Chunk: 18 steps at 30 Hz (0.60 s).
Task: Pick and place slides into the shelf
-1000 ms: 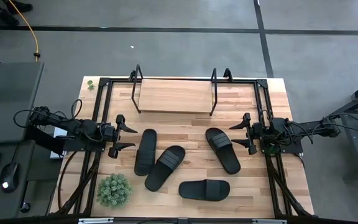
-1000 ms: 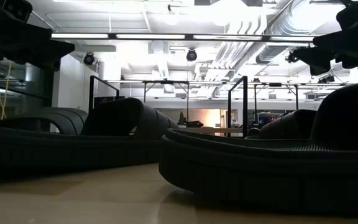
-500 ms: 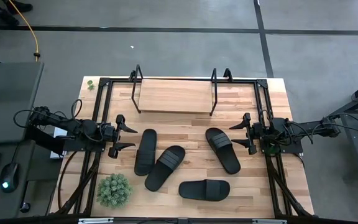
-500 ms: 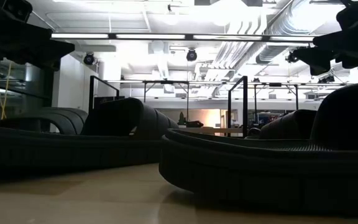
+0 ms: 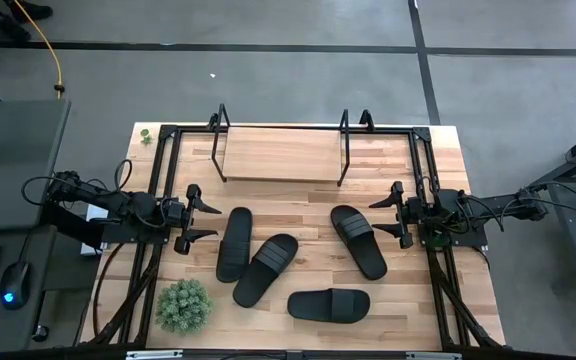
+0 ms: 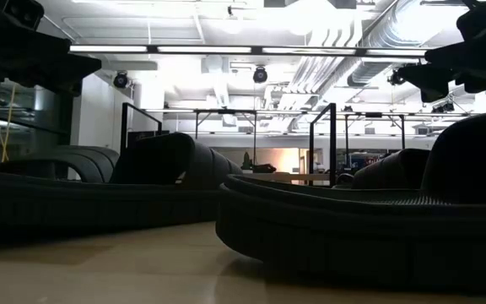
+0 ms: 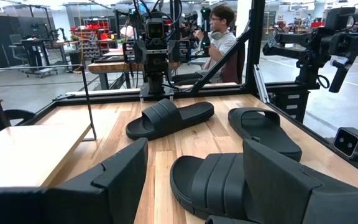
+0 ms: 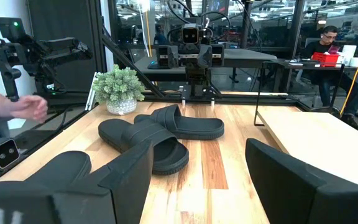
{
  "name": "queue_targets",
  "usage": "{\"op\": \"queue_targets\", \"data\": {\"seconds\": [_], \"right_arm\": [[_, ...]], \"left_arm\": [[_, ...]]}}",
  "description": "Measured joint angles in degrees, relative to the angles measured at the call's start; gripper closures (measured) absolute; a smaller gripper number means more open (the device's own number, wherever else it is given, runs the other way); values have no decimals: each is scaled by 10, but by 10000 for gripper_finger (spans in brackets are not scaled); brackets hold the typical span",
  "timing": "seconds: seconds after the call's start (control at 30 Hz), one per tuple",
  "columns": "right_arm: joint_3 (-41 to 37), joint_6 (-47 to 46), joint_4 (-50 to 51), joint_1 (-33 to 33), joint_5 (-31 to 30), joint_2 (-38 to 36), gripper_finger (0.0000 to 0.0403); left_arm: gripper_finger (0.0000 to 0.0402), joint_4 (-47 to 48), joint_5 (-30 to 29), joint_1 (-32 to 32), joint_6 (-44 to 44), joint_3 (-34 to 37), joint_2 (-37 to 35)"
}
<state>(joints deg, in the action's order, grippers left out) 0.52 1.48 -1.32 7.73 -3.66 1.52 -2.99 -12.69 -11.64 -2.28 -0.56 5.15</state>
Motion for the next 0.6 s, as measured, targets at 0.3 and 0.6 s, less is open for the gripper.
{"op": "queue_targets", "data": {"seconds": [0.3,0.6], "right_arm": [[0,0,0,0,0,0,155],[0,0,0,0,0,0,155]], "left_arm": [[156,0,0,0,0,0,0],[156,-2,0,0,0,0,0]]}}
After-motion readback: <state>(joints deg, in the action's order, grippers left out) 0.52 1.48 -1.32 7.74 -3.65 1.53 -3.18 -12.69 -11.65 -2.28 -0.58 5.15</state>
